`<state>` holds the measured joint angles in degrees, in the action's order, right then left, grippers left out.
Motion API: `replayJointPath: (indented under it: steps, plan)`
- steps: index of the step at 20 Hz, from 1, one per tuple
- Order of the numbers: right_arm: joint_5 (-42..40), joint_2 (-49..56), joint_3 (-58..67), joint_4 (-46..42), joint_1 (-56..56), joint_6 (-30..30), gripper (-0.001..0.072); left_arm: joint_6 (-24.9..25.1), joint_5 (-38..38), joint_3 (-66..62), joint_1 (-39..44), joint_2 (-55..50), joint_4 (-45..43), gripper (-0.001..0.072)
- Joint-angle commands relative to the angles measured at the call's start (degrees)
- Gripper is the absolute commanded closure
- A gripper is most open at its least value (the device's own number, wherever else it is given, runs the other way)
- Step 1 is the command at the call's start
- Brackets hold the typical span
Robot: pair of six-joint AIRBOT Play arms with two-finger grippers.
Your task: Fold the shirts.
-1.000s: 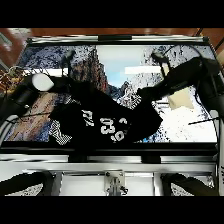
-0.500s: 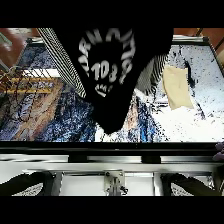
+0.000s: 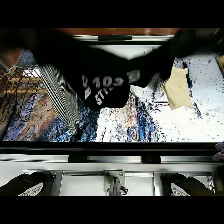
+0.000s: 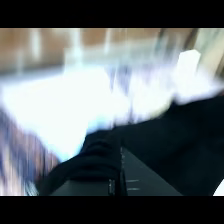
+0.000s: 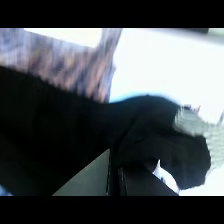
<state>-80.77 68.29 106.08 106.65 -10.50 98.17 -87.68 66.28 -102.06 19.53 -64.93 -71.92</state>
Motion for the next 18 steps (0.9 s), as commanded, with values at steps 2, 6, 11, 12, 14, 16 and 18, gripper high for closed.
replayJointPath:
  steps: [2, 6, 11, 12, 14, 16, 18]
  plan:
    - [-21.7, -0.2, -19.2, 2.6, -0.1, -3.5, 0.0626, -1.5, 11.9, 23.4, 4.9, 0.5, -0.7, 0.0655]
    - [-21.4, 0.2, -31.4, 11.8, -0.1, -0.2, 0.0627, -1.5, 5.8, 32.5, 10.4, 0.7, -0.4, 0.0655]
    - [-13.2, 9.1, -31.5, 12.0, 3.7, -0.5, 0.0628, -7.8, -0.3, 33.1, -0.1, -5.4, 2.8, 0.0656]
    - [-11.4, 11.8, -31.5, 12.2, 4.4, -1.0, 0.0628, -8.8, -0.5, 33.0, -2.5, -7.6, 4.6, 0.0656]
    - [-5.3, 17.3, -31.4, 14.5, 5.9, -4.1, 0.0627, -9.0, -1.9, 33.0, -6.6, -12.4, 11.8, 0.0655]
    - [1.9, 21.1, -31.0, 18.8, 7.1, -4.4, 0.0619, -5.0, -5.0, 33.0, -8.1, -16.4, 19.7, 0.0654]
    - [9.5, 22.0, -31.0, 19.1, 7.2, -2.8, 0.0378, -1.6, -7.9, 33.0, -7.8, -19.2, 25.0, 0.0654]
